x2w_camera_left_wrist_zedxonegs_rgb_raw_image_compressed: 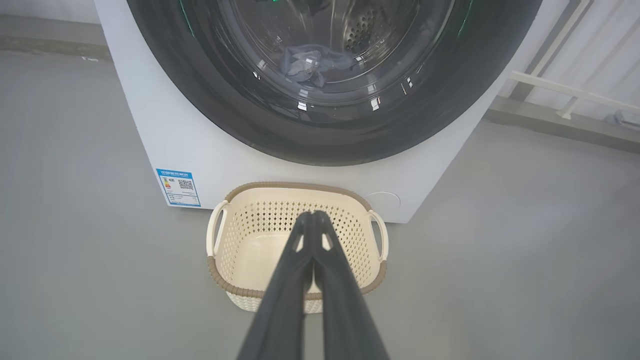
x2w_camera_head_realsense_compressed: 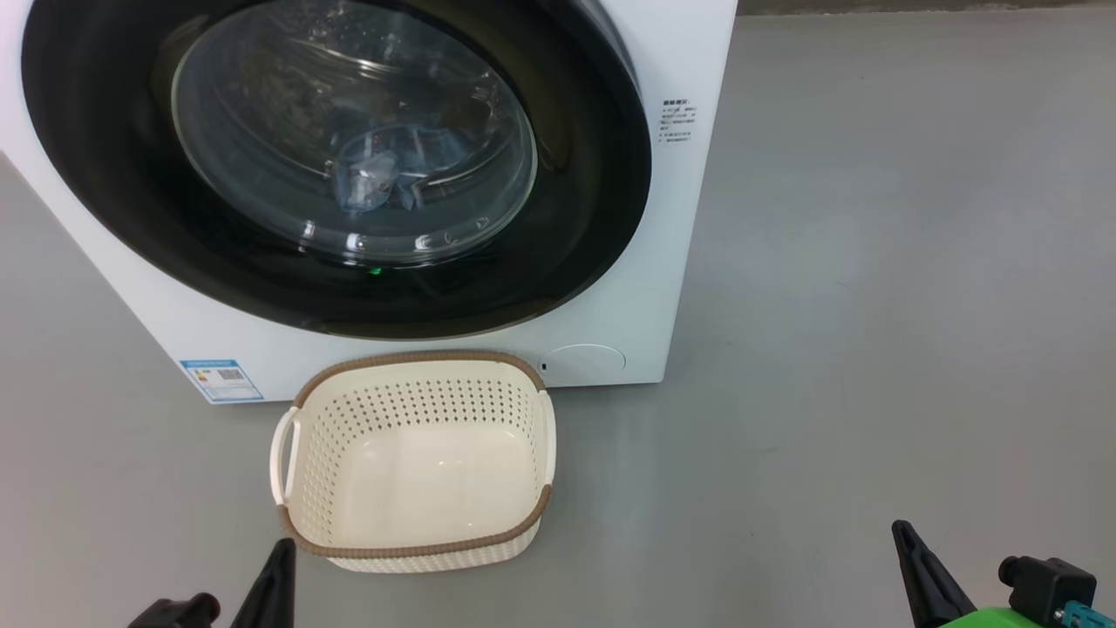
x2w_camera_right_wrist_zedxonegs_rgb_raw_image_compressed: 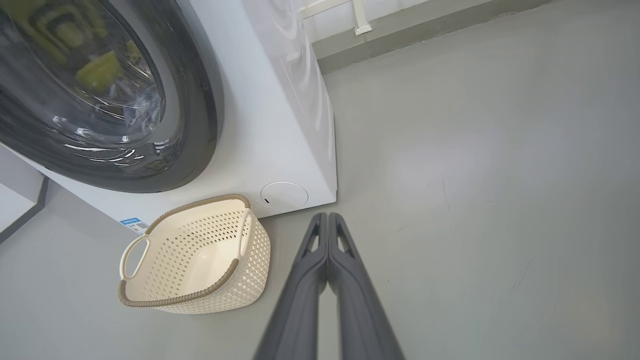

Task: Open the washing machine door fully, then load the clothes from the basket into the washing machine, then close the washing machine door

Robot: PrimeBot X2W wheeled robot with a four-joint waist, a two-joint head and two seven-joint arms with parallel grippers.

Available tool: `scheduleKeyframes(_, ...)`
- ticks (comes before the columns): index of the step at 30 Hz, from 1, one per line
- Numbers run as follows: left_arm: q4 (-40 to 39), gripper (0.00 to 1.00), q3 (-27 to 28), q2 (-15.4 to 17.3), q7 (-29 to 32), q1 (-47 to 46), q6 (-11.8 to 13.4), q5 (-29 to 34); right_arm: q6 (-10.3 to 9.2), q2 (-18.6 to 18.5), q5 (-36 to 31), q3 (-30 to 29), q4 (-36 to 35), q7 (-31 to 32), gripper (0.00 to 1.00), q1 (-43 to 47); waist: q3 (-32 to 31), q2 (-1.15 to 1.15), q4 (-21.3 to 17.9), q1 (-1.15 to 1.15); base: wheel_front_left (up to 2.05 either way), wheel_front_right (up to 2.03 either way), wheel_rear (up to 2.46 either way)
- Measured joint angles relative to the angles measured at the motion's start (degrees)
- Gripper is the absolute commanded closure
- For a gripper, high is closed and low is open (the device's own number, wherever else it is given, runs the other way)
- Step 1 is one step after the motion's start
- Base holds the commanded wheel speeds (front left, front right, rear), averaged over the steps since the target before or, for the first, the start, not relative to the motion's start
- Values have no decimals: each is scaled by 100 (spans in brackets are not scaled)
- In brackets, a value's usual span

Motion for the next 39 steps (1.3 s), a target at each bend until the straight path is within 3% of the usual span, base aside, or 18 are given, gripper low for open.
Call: scheduleKeyframes(39,-92,100,325,-129,611,-85,47,-2274,0,233,2017,-288,-275,664,100,-9,-127,0,70,0,0,0,0)
